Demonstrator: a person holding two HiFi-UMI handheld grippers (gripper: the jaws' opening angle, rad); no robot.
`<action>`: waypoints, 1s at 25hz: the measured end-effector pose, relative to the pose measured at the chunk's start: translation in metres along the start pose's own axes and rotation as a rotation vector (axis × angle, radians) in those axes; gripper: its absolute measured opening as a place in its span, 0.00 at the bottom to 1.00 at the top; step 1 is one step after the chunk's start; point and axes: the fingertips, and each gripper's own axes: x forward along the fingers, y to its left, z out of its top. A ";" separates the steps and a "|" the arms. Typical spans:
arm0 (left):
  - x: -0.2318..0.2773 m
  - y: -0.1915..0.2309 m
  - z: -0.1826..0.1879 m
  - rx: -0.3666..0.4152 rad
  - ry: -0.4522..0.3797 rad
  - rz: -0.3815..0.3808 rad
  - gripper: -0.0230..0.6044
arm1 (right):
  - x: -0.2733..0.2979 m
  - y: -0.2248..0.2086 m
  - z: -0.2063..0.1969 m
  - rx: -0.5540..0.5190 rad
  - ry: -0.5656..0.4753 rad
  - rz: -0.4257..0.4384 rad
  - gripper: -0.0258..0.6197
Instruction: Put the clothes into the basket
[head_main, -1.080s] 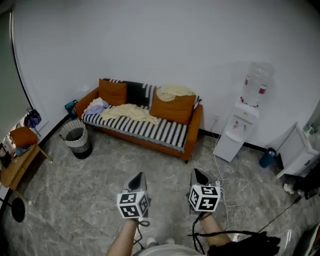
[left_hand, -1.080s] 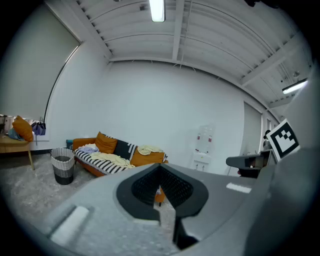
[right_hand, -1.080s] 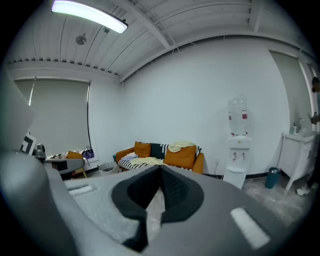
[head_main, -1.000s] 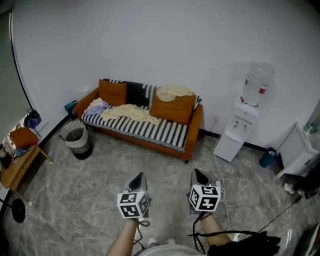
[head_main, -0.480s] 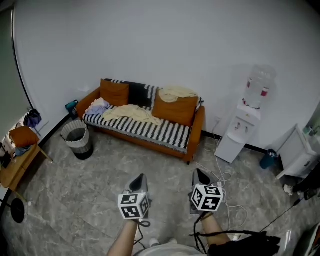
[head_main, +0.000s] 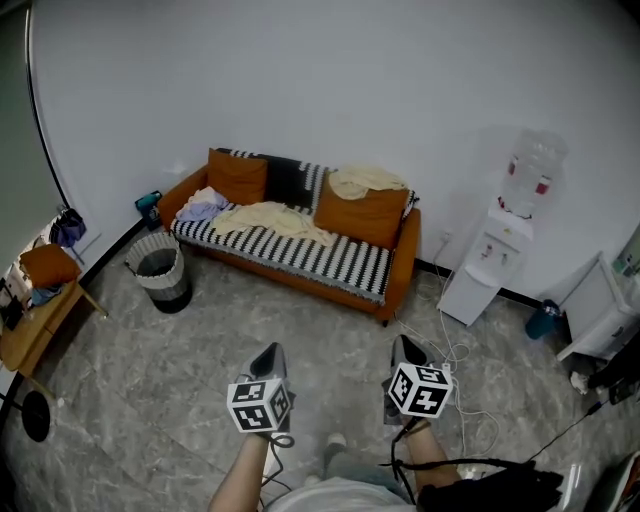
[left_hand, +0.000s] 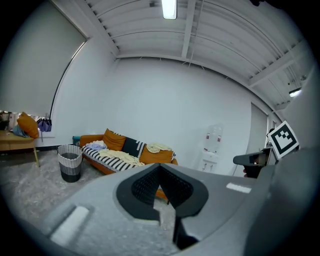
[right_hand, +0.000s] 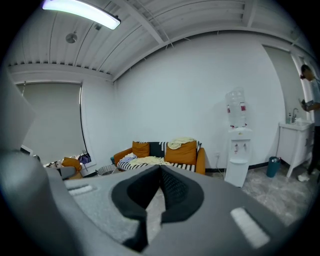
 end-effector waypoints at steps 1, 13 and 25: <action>0.002 0.008 0.001 -0.009 -0.003 0.011 0.03 | 0.006 0.003 -0.001 0.001 0.007 0.004 0.04; 0.091 0.069 0.030 -0.038 -0.010 0.080 0.03 | 0.134 0.024 0.026 -0.030 0.057 0.076 0.04; 0.241 0.092 0.082 0.018 0.008 0.092 0.03 | 0.292 0.003 0.091 0.007 0.056 0.110 0.04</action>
